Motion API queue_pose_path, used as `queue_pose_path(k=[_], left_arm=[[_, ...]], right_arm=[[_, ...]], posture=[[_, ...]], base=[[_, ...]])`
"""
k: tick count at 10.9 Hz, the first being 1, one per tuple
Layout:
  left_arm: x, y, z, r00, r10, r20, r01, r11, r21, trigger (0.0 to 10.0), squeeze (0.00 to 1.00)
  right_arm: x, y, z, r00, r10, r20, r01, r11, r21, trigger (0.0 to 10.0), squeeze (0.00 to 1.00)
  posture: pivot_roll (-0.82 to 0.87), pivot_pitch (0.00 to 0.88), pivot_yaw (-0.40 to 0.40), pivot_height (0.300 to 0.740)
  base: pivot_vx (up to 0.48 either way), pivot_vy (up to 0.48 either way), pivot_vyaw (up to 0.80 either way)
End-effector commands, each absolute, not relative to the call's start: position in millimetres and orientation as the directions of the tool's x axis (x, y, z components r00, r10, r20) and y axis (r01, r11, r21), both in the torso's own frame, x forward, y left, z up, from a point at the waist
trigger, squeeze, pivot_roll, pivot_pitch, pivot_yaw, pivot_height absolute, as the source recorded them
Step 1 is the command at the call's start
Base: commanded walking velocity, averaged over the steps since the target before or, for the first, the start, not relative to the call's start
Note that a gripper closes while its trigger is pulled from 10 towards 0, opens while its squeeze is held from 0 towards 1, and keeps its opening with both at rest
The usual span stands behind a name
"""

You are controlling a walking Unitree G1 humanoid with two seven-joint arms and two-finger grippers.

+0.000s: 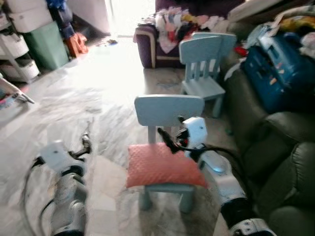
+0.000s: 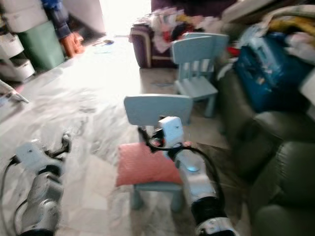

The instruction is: Move the pillow to the sofa

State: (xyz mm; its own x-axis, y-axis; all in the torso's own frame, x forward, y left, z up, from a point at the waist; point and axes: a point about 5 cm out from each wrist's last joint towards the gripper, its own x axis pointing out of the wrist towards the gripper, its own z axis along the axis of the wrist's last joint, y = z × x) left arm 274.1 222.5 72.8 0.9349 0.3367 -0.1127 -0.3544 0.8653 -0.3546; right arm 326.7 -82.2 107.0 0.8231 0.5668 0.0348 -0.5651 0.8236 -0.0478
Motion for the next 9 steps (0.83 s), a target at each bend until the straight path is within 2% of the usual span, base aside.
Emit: queue_pose_path(k=[1,5,9], left_arm=[[279.9,212.5,79.2,0.949,0.302,-0.090,-0.314,0.881,-0.353,10.0,0.00],[278.9,209.3,76.9,0.950,0.297,-0.096,-0.311,0.882,-0.355,10.0,0.00],[280.6,204.0,75.4,0.945,0.300,-0.129,-0.327,0.881,-0.343,10.0,0.00]], right_arm=[[327.9,-92.8,108.3,0.836,0.547,0.038,-0.544,0.836,-0.068,10.0,0.00],[327.1,-93.6,108.3,0.839,0.542,0.043,-0.538,0.840,-0.072,10.0,0.00],[328.3,-94.5,105.7,0.840,0.543,0.010,-0.539,0.835,-0.107,10.0,0.00]], posture=[[-0.19,0.000,0.054,0.740],[-0.20,0.000,0.055,0.740],[-0.19,0.000,0.050,0.740]], base=[[0.472,0.000,0.00],[0.472,0.000,0.00],[0.000,0.000,0.00]])
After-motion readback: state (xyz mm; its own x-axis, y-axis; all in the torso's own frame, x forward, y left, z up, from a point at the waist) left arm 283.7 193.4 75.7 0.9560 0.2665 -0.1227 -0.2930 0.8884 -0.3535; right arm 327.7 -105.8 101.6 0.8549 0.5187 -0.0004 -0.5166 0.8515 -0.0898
